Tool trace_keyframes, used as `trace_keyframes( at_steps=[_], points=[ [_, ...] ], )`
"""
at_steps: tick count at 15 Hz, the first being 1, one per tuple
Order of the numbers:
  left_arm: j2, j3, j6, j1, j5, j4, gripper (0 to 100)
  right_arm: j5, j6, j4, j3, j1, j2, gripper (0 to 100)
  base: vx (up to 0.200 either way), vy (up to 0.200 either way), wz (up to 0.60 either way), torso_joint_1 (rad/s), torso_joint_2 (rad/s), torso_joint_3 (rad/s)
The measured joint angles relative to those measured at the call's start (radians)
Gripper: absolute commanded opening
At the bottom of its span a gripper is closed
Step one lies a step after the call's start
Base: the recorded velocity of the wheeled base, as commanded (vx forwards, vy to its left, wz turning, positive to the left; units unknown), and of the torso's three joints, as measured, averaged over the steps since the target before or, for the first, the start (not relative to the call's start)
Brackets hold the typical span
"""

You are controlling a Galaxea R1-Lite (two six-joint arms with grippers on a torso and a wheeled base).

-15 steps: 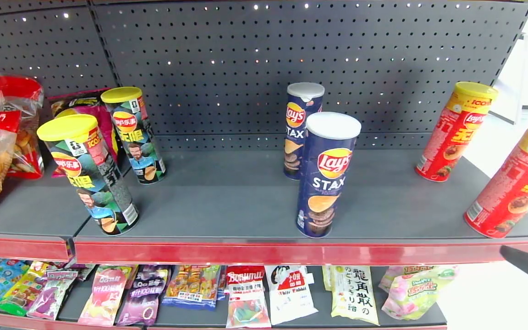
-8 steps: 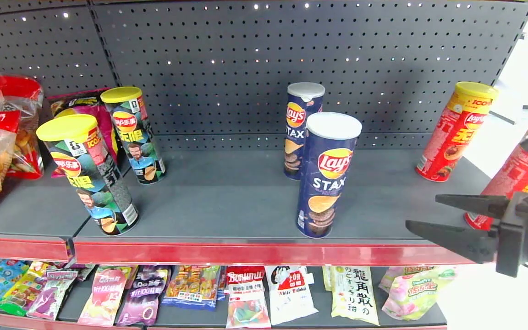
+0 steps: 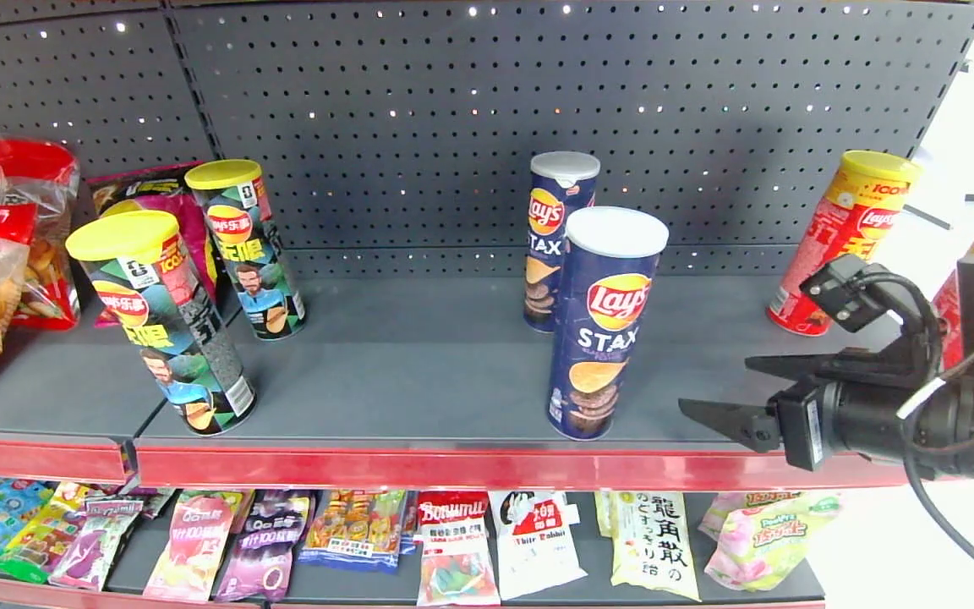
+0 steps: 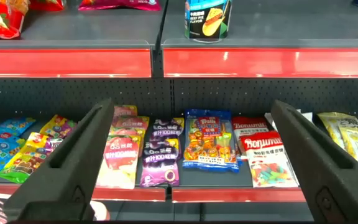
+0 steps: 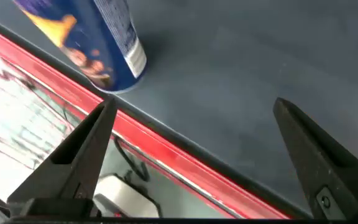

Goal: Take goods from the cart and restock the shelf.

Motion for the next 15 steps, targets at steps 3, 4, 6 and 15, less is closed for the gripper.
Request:
trace_keyframes(
  at_steps=[3,4,6,15],
  points=[
    [0.0,0.0,0.0,0.0,0.0,0.0,100,-0.079,-0.005,-0.001,-0.026,0.001,0.053,100,0.0,0.0,0.0,0.0,0.0,0.0],
    [0.0,0.0,0.0,0.0,0.0,0.0,100,-0.086,-0.005,0.0,-0.043,0.002,0.07,100,0.0,0.0,0.0,0.0,0.0,0.0],
    [0.0,0.0,0.0,0.0,0.0,0.0,100,-0.129,-0.012,-0.001,-0.078,0.003,0.11,100,0.0,0.0,0.0,0.0,0.0,0.0],
    [0.0,0.0,0.0,0.0,0.0,0.0,100,-0.152,-0.026,0.0,-0.105,0.077,0.21,100,0.0,0.0,0.0,0.0,0.0,0.0]
  ],
)
